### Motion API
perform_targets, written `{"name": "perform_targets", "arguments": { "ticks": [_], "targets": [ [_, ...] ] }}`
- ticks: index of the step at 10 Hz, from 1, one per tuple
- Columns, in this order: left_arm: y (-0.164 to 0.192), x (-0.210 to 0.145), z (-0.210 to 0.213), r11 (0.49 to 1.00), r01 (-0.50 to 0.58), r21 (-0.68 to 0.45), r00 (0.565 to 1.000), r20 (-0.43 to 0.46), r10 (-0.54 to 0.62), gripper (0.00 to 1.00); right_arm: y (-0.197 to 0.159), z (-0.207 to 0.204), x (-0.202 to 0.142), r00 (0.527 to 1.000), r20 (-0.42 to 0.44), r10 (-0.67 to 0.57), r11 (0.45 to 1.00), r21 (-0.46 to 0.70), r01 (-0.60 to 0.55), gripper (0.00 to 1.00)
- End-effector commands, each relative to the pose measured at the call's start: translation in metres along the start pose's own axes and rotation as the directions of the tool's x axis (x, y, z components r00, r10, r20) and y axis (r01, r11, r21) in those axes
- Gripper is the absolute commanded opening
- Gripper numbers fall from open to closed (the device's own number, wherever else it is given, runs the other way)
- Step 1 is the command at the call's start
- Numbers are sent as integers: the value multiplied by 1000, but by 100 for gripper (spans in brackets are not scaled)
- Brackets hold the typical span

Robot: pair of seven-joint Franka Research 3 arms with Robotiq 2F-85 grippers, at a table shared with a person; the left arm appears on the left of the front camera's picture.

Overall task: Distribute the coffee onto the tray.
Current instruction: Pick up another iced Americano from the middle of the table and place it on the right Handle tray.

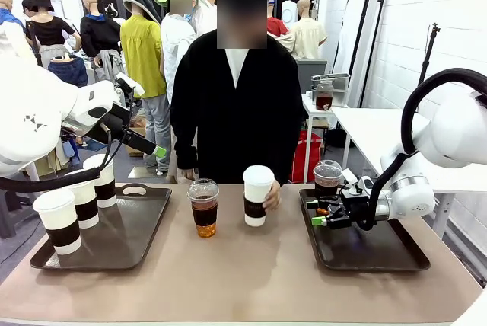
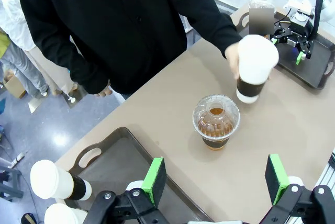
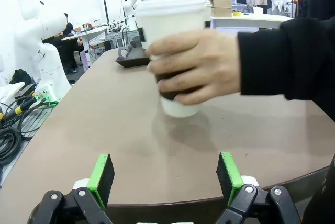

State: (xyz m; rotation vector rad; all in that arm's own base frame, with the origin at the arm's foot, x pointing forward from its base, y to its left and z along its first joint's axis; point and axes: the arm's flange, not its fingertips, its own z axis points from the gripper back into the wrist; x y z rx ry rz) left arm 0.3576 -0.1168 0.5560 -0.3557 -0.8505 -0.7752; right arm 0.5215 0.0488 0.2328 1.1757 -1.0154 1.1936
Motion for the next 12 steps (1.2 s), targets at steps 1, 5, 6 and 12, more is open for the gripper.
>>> {"name": "perform_targets", "arguments": {
  "ticks": [1, 5, 6, 12],
  "targets": [
    [1, -1, 1, 1000, -3, -12, 1000, -2, 3, 100, 0, -1, 0, 1000, 0, 0, 1000, 2, 0, 100],
    [1, -1, 1, 1000, -3, -12, 1000, -2, 3, 100, 0, -1, 0, 1000, 0, 0, 1000, 2, 0, 100],
    [1, -1, 1, 1000, -3, -12, 1000, -2, 3, 100, 0, -1, 0, 1000, 0, 0, 1000, 2, 0, 100],
    [1, -1, 1, 1000, -3, -12, 1000, -2, 3, 100, 10, -43, 27, 1000, 30, -1, 1000, -26, 2, 100]
  ]
}}
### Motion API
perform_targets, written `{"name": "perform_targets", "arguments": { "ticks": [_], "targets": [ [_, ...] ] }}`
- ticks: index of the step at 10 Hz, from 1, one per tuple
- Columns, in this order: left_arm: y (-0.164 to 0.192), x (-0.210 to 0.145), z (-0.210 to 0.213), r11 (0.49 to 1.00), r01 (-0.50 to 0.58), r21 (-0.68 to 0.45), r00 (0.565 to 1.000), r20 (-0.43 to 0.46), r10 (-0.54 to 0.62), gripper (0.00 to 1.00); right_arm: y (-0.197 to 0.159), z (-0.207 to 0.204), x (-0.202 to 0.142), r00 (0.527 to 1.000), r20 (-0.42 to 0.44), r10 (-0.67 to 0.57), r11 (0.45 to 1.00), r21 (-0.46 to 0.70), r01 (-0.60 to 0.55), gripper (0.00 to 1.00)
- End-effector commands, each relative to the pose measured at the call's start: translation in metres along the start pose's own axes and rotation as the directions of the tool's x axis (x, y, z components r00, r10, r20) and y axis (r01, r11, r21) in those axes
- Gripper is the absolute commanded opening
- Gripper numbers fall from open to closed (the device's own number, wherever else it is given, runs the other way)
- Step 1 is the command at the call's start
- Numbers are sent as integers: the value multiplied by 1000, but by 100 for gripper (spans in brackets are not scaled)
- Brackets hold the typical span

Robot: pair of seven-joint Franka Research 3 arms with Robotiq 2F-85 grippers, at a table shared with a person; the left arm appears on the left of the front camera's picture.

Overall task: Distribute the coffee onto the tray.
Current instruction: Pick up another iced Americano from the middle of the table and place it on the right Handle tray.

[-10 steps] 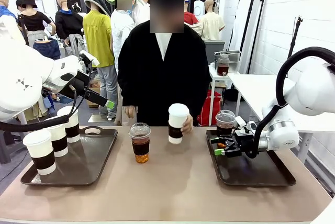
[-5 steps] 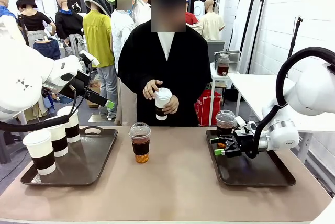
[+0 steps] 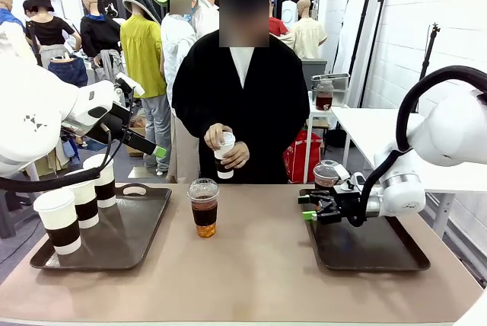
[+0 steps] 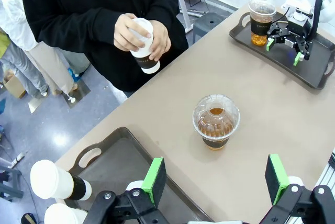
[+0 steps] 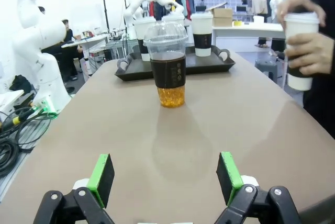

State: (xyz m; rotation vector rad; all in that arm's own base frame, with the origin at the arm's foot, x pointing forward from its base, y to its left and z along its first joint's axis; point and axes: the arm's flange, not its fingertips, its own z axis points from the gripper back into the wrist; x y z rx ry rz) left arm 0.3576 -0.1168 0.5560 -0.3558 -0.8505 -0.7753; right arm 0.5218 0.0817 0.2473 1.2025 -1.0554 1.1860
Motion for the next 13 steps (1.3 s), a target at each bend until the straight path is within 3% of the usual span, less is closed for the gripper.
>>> {"name": "perform_targets", "arguments": {
  "ticks": [1, 8, 13],
  "targets": [
    [1, -1, 1, 1000, -3, -12, 1000, -2, 3, 100, 8, -24, 12, 1000, -7, -22, 999, -27, 22, 100],
    [1, -1, 1, 1000, -3, -12, 1000, -2, 3, 100, -10, -107, 24, 1000, -17, -4, 1000, 0, 4, 100],
    [1, -1, 1, 1000, -3, -12, 1000, -2, 3, 100, -7, -110, 26, 1000, -24, 13, 999, 30, -12, 100]
  ]
}}
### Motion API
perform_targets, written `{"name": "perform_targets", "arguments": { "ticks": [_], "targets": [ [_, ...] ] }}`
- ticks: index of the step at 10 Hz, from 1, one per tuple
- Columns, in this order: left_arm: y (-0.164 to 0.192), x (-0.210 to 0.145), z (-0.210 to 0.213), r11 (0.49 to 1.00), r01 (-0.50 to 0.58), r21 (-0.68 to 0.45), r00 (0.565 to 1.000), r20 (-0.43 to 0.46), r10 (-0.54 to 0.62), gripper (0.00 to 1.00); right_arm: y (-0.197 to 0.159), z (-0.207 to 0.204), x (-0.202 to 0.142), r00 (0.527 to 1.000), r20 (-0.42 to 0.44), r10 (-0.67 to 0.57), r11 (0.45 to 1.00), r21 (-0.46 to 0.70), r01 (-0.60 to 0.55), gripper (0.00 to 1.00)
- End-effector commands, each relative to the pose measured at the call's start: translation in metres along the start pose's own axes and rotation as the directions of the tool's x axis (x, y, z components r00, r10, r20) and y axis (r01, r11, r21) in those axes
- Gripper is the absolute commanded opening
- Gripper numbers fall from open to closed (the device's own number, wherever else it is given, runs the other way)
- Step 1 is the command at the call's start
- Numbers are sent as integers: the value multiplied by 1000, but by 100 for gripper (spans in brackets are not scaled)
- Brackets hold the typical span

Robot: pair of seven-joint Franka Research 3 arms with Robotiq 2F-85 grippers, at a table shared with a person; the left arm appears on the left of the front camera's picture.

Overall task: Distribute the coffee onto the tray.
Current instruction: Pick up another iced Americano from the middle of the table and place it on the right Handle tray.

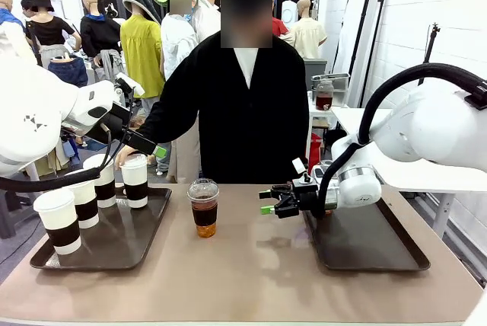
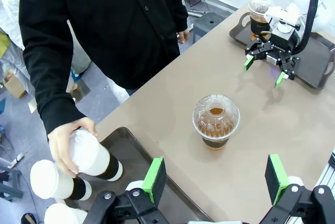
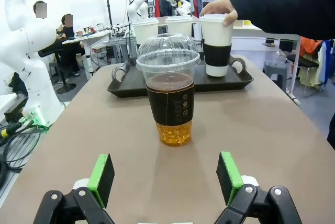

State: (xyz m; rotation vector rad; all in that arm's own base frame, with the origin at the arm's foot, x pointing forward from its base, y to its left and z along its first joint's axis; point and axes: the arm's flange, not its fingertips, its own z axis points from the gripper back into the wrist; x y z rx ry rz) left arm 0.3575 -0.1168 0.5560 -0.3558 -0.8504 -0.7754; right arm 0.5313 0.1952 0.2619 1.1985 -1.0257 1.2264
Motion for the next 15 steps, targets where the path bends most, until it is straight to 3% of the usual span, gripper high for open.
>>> {"name": "perform_targets", "arguments": {
  "ticks": [1, 4, 8, 15],
  "targets": [
    [1, -1, 1, 1000, -3, -12, 1000, -2, 3, 100, 3, 2, 0, 1000, 6, 3, 1000, 2, -3, 100],
    [1, -1, 1, 1000, -3, -12, 1000, -2, 3, 100, 0, 1, 0, 1000, 0, 0, 1000, -2, 0, 100],
    [1, -1, 1, 1000, -3, -12, 1000, -2, 3, 100, -17, -36, -9, 997, 73, -3, 999, -39, 5, 100],
    [1, -1, 1, 1000, -3, -12, 1000, -2, 3, 100, -50, -92, -15, 999, 36, -13, 1000, -28, 14, 100]
  ]
}}
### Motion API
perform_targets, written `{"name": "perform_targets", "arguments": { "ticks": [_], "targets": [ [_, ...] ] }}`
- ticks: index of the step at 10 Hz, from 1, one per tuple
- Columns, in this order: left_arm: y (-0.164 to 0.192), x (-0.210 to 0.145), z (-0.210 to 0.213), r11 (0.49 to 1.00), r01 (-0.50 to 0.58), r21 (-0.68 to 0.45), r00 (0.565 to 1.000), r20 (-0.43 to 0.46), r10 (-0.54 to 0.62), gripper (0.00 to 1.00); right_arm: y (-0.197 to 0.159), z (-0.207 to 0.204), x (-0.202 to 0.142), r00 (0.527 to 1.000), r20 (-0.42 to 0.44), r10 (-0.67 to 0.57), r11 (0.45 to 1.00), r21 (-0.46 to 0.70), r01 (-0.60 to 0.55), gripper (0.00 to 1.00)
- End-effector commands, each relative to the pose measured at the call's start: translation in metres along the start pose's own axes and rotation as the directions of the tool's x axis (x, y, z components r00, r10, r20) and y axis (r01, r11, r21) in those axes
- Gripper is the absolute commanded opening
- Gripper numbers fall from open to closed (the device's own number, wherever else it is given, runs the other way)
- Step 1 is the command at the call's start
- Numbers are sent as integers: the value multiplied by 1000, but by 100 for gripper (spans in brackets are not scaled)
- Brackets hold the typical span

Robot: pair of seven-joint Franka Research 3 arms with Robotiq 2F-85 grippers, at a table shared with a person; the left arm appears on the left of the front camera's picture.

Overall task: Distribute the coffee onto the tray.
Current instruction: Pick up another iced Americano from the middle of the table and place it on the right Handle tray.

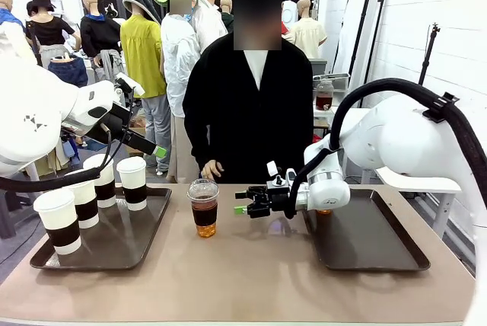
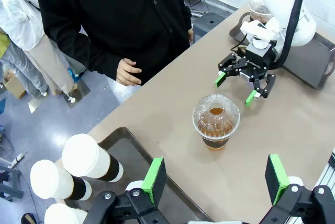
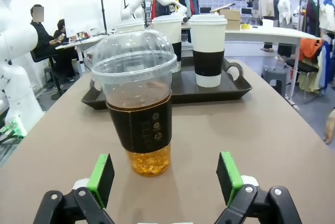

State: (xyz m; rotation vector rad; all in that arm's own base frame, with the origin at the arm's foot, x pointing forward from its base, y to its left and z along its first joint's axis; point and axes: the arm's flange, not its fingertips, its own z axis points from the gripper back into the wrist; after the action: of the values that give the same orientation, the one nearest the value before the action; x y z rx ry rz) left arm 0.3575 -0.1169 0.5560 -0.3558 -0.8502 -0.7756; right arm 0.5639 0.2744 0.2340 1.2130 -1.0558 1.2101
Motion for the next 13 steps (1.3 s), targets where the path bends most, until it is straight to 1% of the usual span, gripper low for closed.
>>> {"name": "perform_targets", "arguments": {
  "ticks": [1, 3, 8, 13],
  "targets": [
    [1, -1, 1, 1000, -3, -12, 1000, -2, 3, 100, -15, -20, -2, 1000, 9, -21, 1000, -7, 21, 100],
    [1, -1, 1, 1000, -3, -12, 1000, -2, 3, 100, -20, -32, -4, 999, 11, -31, 999, 24, 30, 100],
    [1, -1, 1, 1000, -3, -12, 1000, -2, 3, 100, -19, -54, -3, 999, -6, -52, 994, 98, 52, 100],
    [1, -1, 1, 1000, -3, -12, 1000, -2, 3, 100, -11, -61, -4, 997, -27, -68, 988, 139, 71, 100]
  ]
}}
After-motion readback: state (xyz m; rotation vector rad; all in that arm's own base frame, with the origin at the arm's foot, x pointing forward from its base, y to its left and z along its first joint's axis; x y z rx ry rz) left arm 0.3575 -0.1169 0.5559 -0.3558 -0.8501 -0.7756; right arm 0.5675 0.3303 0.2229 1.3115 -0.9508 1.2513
